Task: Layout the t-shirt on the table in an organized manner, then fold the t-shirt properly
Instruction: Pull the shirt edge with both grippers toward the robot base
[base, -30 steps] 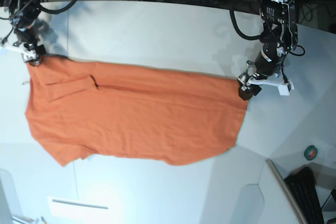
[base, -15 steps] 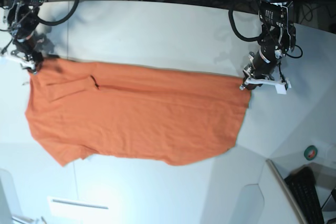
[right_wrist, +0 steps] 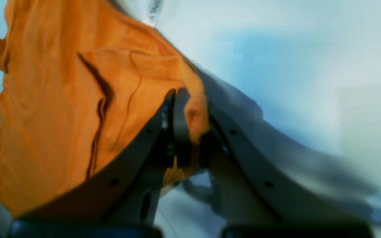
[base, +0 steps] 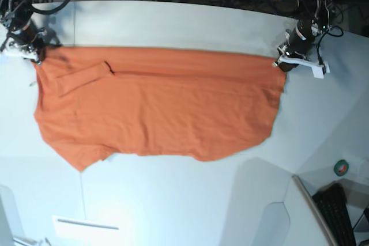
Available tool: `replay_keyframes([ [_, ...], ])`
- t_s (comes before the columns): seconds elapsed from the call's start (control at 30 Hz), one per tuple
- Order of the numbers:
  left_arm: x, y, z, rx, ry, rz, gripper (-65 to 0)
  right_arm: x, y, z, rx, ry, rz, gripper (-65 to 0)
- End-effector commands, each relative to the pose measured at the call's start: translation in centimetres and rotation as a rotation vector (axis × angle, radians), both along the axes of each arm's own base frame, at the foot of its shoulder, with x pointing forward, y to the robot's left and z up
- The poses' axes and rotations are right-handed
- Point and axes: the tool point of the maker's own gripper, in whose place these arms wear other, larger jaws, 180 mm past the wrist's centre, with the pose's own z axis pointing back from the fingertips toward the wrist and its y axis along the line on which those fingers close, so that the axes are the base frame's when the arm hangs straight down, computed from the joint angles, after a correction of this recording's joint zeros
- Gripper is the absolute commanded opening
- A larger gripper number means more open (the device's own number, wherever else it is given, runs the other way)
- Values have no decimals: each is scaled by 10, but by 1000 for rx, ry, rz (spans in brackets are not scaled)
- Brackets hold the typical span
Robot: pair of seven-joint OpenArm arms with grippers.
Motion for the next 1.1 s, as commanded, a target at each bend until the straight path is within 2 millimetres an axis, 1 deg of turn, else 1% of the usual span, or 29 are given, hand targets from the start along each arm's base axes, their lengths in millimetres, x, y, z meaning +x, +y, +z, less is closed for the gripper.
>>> replay_keyframes([
  [0.0, 3, 7, 13, 29, -38, -8, -650, -6, -6, 5, -20, 6, 7, -650],
  [0.07, -12, 6, 14, 38, -25, -18, -650, -15, -8, 13, -44, 6, 22, -650],
  [0.13, -24, 13, 16, 50, -16, -3, -650, -22, -10, 19, -65, 7, 33, -650],
  [0.2, -38, 25, 17, 65, -3, 29, -650, -30, -4, 19, -62, 13, 32, -650],
  [0.3, -52, 38, 18, 83, 14, 61, -650, -40, -2, 19, -64, 25, 35, -650],
  [0.33, -53, 41, 18, 86, 16, 68, -650, -41, -2, 18, -64, 28, 35, -650],
  [0.43, -63, 42, 16, 89, 34, 70, -650, -43, 0, 18, -62, 30, 34, -650],
  [0.5, -65, 42, 15, 89, 39, 70, -650, -46, 4, 16, -52, 35, 32, -650],
  [0.67, -67, 36, 12, 74, 42, 77, -650, -59, 5, 12, -48, 62, 31, -650],
  [0.73, -71, 35, 11, 73, 50, 77, -650, -66, 11, 8, -34, 73, 21, -650],
  [0.8, -72, 35, 11, 73, 51, 77, -650, -64, 11, 10, -38, 67, 22, -650],
  [1.0, -74, 35, 10, 73, 56, 77, -650, -72, 12, 9, -39, 82, 27, -650],
  [1.07, -75, 36, 10, 73, 59, 78, -650, -73, 12, 9, -39, 84, 27, -558],
])
